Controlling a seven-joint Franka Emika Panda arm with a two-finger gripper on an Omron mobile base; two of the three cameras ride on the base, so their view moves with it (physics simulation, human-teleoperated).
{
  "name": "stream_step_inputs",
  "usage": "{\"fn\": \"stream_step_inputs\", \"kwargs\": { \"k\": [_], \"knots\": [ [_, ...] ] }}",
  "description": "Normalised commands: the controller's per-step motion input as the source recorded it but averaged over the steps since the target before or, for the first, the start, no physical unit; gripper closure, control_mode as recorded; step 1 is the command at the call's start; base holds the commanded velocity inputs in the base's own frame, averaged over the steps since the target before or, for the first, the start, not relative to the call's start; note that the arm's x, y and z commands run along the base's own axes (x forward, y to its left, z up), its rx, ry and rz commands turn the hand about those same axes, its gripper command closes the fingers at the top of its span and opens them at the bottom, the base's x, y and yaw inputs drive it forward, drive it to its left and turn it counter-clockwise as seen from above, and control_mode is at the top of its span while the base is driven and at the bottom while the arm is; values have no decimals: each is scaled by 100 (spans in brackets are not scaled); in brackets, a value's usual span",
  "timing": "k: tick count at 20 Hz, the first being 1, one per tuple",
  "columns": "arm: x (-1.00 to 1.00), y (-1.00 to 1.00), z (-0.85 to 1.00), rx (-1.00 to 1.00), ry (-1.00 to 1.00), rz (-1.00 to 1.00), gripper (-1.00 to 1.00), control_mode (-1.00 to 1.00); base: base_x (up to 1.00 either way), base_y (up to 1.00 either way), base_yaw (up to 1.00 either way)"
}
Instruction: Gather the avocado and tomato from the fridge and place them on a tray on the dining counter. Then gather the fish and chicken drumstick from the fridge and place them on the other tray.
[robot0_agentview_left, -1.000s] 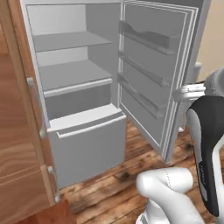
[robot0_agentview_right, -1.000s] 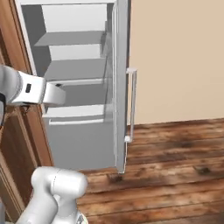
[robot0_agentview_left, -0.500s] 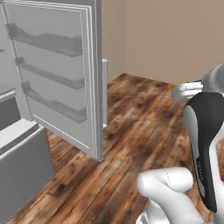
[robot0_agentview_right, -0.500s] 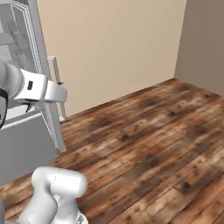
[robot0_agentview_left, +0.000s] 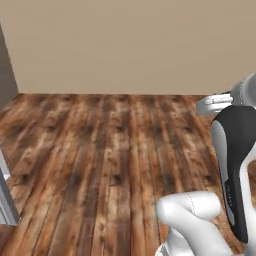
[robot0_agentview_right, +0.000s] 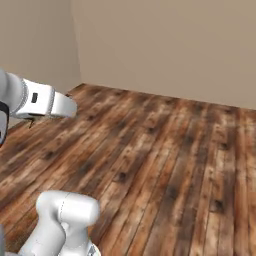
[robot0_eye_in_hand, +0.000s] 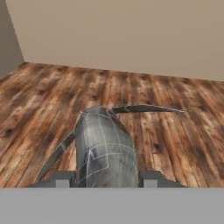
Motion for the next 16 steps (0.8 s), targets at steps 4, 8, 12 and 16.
{"fn": "stream_step_inputs", "kwargs": {
  "k": [4,8,12,16],
  "knots": [
    [0,0,0,0,0,0,100,100,22,-24,-78],
    [0,0,0,0,0,0,100,100,34,-57,-69],
    [0,0,0,0,0,0,100,100,100,-74,-6],
    [0,0,0,0,0,0,100,100,100,-51,15]
  ]
}}
